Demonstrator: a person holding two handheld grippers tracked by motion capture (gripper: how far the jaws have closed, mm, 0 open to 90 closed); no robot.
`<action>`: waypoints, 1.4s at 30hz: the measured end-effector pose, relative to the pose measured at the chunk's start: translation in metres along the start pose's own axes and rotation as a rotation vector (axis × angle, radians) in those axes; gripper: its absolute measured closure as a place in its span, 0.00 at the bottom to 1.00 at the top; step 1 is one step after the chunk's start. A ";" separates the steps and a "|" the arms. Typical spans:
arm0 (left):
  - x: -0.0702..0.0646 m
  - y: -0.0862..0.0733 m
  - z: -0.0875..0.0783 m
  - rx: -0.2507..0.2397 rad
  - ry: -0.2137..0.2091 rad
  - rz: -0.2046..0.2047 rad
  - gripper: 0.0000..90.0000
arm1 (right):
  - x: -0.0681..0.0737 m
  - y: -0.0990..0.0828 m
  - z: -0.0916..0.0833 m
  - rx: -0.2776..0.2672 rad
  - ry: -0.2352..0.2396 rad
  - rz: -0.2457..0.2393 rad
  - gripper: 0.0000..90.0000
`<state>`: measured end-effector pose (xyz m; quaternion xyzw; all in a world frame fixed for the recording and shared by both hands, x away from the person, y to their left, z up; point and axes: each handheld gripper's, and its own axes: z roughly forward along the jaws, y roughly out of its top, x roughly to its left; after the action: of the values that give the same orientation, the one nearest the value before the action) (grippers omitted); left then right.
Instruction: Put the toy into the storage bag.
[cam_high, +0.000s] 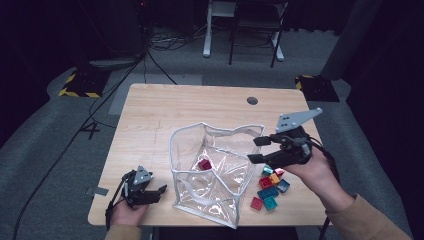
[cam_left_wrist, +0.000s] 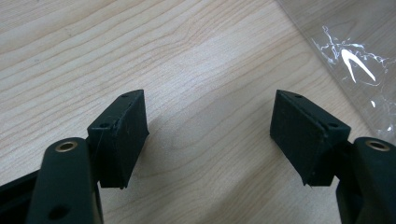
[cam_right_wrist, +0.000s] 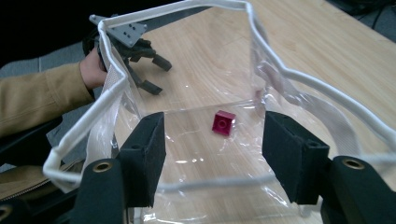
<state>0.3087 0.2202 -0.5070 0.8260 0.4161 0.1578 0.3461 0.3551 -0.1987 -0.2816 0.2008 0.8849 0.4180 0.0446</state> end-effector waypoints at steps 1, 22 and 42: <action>0.000 0.000 0.000 0.000 0.000 0.000 0.31 | -0.002 -0.006 -0.007 -0.016 -0.009 0.009 0.44; 0.012 -0.004 -0.004 -0.004 -0.003 0.002 0.31 | -0.076 -0.121 -0.007 -0.024 -0.294 0.251 0.43; 0.012 -0.003 -0.003 -0.004 0.003 -0.005 0.30 | -0.113 -0.169 0.075 0.209 -0.389 0.341 0.51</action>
<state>0.3122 0.2321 -0.5074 0.8241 0.4182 0.1590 0.3475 0.4230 -0.2849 -0.4685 0.4266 0.8515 0.2794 0.1216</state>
